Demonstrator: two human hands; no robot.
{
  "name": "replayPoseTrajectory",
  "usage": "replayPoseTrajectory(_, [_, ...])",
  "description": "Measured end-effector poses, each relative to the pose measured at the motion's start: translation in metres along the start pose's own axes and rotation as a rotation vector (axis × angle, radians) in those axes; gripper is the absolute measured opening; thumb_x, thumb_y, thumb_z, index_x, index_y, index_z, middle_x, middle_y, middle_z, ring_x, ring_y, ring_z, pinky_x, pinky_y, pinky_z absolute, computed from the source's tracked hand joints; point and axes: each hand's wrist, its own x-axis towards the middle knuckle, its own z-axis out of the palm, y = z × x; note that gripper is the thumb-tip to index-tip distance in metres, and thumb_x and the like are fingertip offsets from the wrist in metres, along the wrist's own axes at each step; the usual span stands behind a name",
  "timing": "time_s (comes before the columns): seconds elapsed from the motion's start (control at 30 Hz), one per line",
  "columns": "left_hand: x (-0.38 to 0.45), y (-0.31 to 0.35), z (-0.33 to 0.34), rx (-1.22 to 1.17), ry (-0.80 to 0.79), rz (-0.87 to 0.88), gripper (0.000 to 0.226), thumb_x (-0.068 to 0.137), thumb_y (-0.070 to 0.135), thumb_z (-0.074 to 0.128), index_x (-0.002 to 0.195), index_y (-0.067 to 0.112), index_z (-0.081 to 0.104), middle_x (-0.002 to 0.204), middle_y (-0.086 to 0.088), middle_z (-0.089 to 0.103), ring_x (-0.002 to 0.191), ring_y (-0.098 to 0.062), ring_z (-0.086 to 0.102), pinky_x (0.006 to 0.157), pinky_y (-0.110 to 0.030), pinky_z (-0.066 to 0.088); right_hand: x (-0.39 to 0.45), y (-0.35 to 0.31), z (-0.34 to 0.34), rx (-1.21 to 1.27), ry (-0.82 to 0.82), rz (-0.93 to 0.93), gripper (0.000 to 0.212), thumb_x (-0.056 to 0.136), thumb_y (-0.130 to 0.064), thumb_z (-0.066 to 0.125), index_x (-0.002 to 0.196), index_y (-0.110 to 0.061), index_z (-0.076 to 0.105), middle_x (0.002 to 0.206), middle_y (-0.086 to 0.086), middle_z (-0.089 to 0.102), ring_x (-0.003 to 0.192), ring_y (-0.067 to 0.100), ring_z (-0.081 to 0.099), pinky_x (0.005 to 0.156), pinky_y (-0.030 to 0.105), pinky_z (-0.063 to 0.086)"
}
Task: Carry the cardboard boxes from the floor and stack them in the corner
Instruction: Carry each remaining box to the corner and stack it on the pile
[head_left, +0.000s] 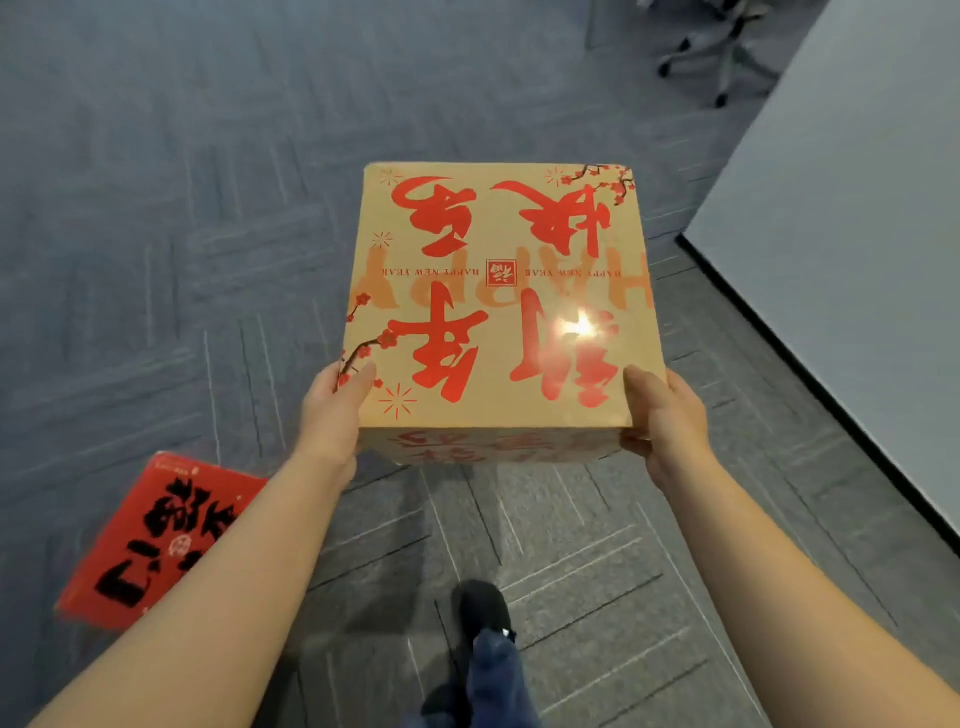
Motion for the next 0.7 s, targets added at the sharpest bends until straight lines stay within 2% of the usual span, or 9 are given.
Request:
replayPoseTrajectory(0.07, [-0.008,0.006,0.001,-0.022,-0.014,-0.002,0.027,0.097,0.023,0.047,0.123,0.016,0.051,0.092,0.002,0.065,0.083,-0.014,0.062,0.072,-0.037,0.050,-0.010,-0.005,-0.007,-0.009,0.006,0.004,0.014,0.090,-0.020,0.053,0.079,-0.028,0.055,0.075,-0.005,0.057,0.063,0.013,0.051,0.057,0.029,0.037])
replayPoseTrajectory(0.13, [-0.036,0.016,0.021,0.002,-0.107,-0.003,0.025,0.097,0.023,0.046,0.121,0.018,0.050,0.091,0.002,0.065,0.081,-0.014,0.061,0.064,-0.034,0.049,-0.038,-0.018,-0.042,0.044,0.085,0.009,0.014,0.091,-0.020,0.053,0.079,-0.027,0.055,0.074,-0.005,0.057,0.062,0.014,0.050,0.057,0.029,0.037])
replayPoseTrajectory(0.2, [-0.066,0.025,0.043,0.034,-0.192,0.010,0.026,0.097,0.023,0.046,0.122,0.018,0.049,0.089,0.002,0.063,0.078,-0.013,0.060,0.060,-0.031,0.045,-0.066,-0.025,-0.079,0.088,0.162,0.007,0.005,0.091,-0.021,0.053,0.088,-0.023,0.056,0.076,-0.005,0.057,0.064,0.014,0.051,0.057,0.029,0.039])
replayPoseTrajectory(0.27, [-0.094,0.029,0.069,0.076,-0.277,0.035,0.030,0.097,0.023,0.046,0.126,0.016,0.048,0.088,0.003,0.062,0.075,-0.013,0.058,0.057,-0.029,0.040,-0.090,-0.030,-0.118,0.143,0.264,-0.007,0.007,0.091,-0.021,0.053,0.098,-0.021,0.054,0.078,-0.005,0.057,0.066,0.014,0.052,0.056,0.028,0.040])
replayPoseTrajectory(0.43, [-0.163,0.021,0.138,0.175,-0.488,0.062,0.033,0.097,0.024,0.046,0.129,0.016,0.046,0.085,0.004,0.061,0.072,-0.012,0.058,0.056,-0.029,0.040,-0.147,-0.030,-0.213,0.259,0.476,-0.043,0.016,0.092,-0.021,0.052,0.108,-0.019,0.055,0.078,-0.004,0.057,0.066,0.013,0.053,0.054,0.027,0.041])
replayPoseTrajectory(0.6, [-0.251,-0.002,0.206,0.259,-0.727,0.056,0.031,0.097,0.023,0.046,0.127,0.015,0.048,0.085,0.003,0.062,0.072,-0.011,0.059,0.056,-0.029,0.043,-0.215,-0.015,-0.310,0.382,0.690,-0.083,0.008,0.091,-0.018,0.053,0.097,-0.016,0.059,0.076,-0.002,0.059,0.064,0.012,0.054,0.056,0.025,0.042])
replayPoseTrajectory(0.7, [-0.311,-0.023,0.244,0.286,-0.861,0.054,0.025,0.096,0.022,0.047,0.121,0.017,0.049,0.084,0.003,0.062,0.071,-0.012,0.058,0.056,-0.028,0.043,-0.261,-0.004,-0.369,0.449,0.816,-0.108,0.011,0.091,-0.018,0.054,0.100,-0.015,0.058,0.078,-0.002,0.061,0.067,0.013,0.056,0.061,0.028,0.046])
